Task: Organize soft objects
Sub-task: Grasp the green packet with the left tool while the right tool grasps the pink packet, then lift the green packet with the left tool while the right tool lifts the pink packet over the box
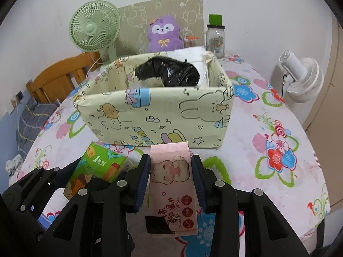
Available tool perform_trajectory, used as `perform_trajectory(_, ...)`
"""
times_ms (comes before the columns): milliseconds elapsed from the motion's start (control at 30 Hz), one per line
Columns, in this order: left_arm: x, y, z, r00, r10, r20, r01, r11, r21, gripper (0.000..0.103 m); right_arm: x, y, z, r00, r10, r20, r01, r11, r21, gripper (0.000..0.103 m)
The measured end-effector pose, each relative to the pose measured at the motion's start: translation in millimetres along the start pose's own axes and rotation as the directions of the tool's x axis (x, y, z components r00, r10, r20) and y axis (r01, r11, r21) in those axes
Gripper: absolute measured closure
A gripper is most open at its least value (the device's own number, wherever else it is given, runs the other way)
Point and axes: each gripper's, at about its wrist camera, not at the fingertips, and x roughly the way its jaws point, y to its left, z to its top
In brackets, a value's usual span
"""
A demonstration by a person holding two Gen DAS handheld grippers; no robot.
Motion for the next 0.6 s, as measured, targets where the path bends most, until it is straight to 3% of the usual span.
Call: perform_trajectory(600,-36.0,-2.8,19.6,0.997,0.014,0.081,-0.014,1.0,-0.002,0.05,-42.6,4.8,17.4,0.997,0.002,0.082,-0.001,1.0,-0.014,0.061)
